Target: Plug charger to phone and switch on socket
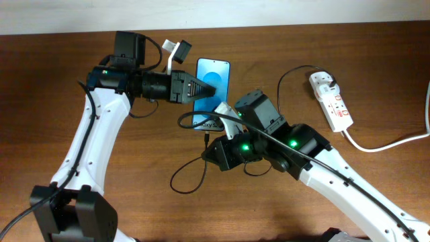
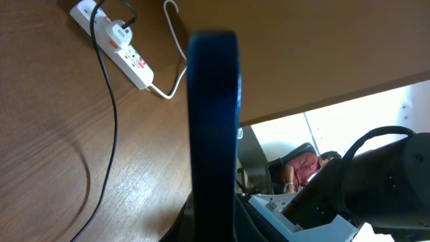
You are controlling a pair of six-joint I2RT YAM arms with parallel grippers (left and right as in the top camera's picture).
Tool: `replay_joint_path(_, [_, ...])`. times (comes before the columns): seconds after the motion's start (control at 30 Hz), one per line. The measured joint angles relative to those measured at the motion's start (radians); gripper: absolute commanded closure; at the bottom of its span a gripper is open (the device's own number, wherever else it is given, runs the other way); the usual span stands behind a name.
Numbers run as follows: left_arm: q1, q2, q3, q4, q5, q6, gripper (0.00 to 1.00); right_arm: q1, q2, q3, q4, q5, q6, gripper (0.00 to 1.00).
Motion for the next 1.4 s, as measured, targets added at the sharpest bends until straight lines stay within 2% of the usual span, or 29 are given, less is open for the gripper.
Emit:
replay_joint_path(0.27, [0.006, 0.0, 0.0, 0.0, 0.028, 0.016, 1.0, -0.001, 0.0, 0.0, 0.005, -0.001, -0.05, 0.96])
replay_joint_path(0.5, [0.008, 0.0, 0.0, 0.001, 0.073, 0.047, 1.0, -0.02, 0.0, 0.006, 0.017, -0.083, -0.07, 0.96])
replay_joint_path(0.73, [0.124, 0.0, 0.0, 0.001, 0.182, 0.052, 1.0, -0.033, 0.0, 0.007, 0.026, -0.121, -0.065, 0.96])
replay_joint_path(0.9, [0.129, 0.0, 0.0, 0.0, 0.231, 0.052, 1.0, -0.034, 0.003, 0.007, 0.078, -0.121, -0.046, 0.96])
replay_joint_path(1.13, [0.134, 0.0, 0.0, 0.0, 0.233, 0.052, 1.0, -0.036, 0.014, 0.007, 0.114, -0.185, -0.034, 0.96])
replay_joint_path(1.4, [0.136, 0.0, 0.0, 0.001, 0.229, 0.052, 1.0, -0.019, 0.014, 0.007, 0.115, -0.13, -0.001, 0.96])
